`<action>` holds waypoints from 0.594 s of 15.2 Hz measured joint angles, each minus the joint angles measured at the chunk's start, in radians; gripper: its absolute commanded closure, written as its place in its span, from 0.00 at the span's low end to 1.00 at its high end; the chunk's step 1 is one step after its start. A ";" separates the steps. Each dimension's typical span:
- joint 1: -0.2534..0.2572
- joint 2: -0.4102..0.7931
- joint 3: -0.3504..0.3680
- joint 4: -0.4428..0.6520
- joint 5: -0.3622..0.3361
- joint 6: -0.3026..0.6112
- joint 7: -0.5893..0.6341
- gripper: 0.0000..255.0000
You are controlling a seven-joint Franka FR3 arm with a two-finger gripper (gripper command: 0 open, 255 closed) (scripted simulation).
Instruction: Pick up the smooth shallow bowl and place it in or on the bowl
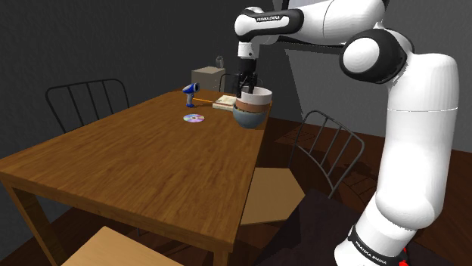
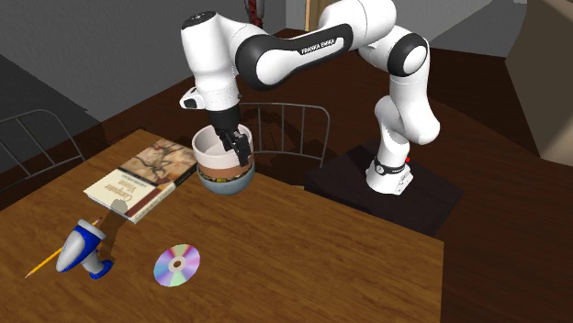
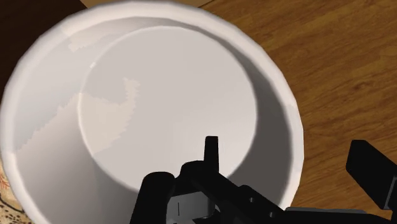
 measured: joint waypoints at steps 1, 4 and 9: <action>0.000 0.000 0.000 0.000 0.000 0.000 0.000 0.00; -0.002 0.015 0.000 0.060 0.001 -0.045 0.001 0.00; -0.007 0.056 -0.001 0.208 0.004 -0.152 0.002 0.00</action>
